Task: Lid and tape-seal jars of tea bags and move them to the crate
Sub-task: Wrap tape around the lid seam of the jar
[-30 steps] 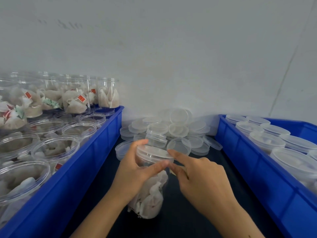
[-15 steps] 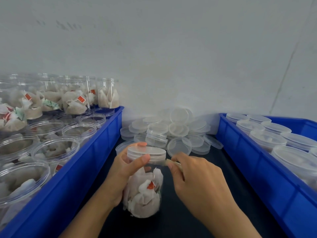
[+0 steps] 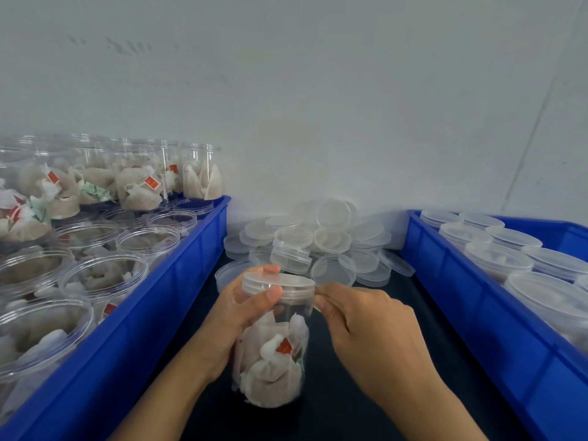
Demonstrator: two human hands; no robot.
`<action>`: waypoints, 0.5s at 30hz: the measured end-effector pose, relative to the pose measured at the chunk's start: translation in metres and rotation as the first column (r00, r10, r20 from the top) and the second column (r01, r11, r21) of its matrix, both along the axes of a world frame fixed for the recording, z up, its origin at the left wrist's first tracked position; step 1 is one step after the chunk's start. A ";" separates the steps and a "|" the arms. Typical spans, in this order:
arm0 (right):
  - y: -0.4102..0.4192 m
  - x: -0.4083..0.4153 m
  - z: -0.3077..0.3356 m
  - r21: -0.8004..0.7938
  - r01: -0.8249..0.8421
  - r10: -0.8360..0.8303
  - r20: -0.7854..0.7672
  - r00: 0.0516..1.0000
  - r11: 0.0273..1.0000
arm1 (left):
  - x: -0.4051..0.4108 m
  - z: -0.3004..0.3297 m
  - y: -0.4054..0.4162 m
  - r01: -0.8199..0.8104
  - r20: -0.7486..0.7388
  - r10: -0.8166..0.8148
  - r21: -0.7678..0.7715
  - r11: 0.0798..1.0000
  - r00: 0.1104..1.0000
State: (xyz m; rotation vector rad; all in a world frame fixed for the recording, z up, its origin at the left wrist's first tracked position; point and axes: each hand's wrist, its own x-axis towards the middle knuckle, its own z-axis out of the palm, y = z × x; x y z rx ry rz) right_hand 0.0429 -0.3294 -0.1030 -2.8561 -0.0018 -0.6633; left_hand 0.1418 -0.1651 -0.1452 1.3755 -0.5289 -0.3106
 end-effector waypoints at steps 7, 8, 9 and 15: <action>-0.006 0.002 -0.002 -0.034 0.005 -0.004 0.036 0.999 0.999 | 0.000 0.026 0.012 -0.067 0.222 -0.026 0.402 0.913 0.975; -0.006 0.002 -0.003 -0.035 0.000 0.002 0.047 0.999 0.999 | -0.001 0.030 0.013 -0.097 0.263 -0.030 0.458 0.884 0.964; -0.006 0.002 -0.004 -0.039 -0.004 0.006 0.056 0.998 0.999 | -0.004 0.034 0.013 -0.132 0.305 -0.034 0.506 0.852 0.952; -0.011 0.003 -0.006 -0.029 -0.028 0.030 0.074 0.997 0.999 | -0.023 0.042 -0.008 -0.476 0.589 0.032 0.619 0.625 0.808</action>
